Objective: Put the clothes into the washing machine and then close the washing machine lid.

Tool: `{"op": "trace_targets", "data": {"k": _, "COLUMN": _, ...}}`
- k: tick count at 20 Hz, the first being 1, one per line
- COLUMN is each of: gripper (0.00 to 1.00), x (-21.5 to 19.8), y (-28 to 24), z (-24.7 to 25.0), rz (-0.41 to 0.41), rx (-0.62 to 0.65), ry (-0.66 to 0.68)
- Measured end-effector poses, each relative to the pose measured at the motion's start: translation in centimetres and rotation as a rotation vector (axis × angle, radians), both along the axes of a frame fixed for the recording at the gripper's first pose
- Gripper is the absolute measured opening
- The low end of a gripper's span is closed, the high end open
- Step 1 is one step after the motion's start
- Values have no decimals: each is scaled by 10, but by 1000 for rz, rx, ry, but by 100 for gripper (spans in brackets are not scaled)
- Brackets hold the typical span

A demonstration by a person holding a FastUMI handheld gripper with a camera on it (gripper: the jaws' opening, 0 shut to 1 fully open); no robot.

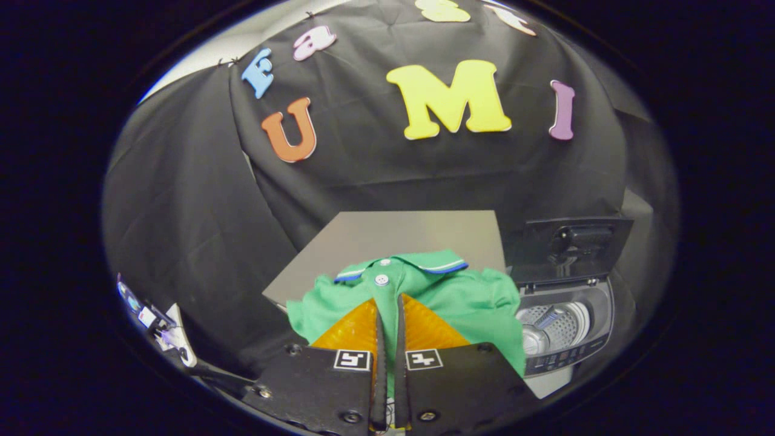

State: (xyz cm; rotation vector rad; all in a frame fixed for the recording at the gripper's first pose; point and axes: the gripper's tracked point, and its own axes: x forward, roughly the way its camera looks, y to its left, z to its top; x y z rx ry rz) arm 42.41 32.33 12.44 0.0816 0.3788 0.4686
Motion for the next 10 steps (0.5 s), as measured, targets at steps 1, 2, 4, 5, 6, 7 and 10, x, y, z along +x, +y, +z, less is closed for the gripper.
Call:
{"op": "trace_targets", "data": {"k": 1, "gripper": 8, "x": -13, "y": -11, "z": 6, "rz": -4, "rx": 7, "ry": -16}}
{"op": "trace_targets", "data": {"k": 2, "gripper": 8, "x": -24, "y": -26, "z": 13, "rz": -14, "rx": 15, "ry": -34}}
{"op": "trace_targets", "data": {"k": 4, "gripper": 8, "x": -42, "y": -62, "z": 23, "rz": -41, "rx": 10, "ry": -67}}
{"op": "trace_targets", "data": {"k": 5, "gripper": 8, "x": -48, "y": -81, "z": 30, "rz": -57, "rx": 9, "ry": -82}}
{"op": "trace_targets", "data": {"k": 6, "gripper": 8, "x": -53, "y": -100, "z": 37, "rz": -69, "rx": 14, "ry": -93}}
{"op": "trace_targets", "data": {"k": 7, "gripper": 8, "x": -57, "y": -121, "z": 48, "rz": -84, "rx": 24, "ry": -105}}
{"op": "trace_targets", "data": {"k": 10, "gripper": 8, "x": -58, "y": -183, "z": 77, "rz": -135, "rx": 36, "ry": -161}}
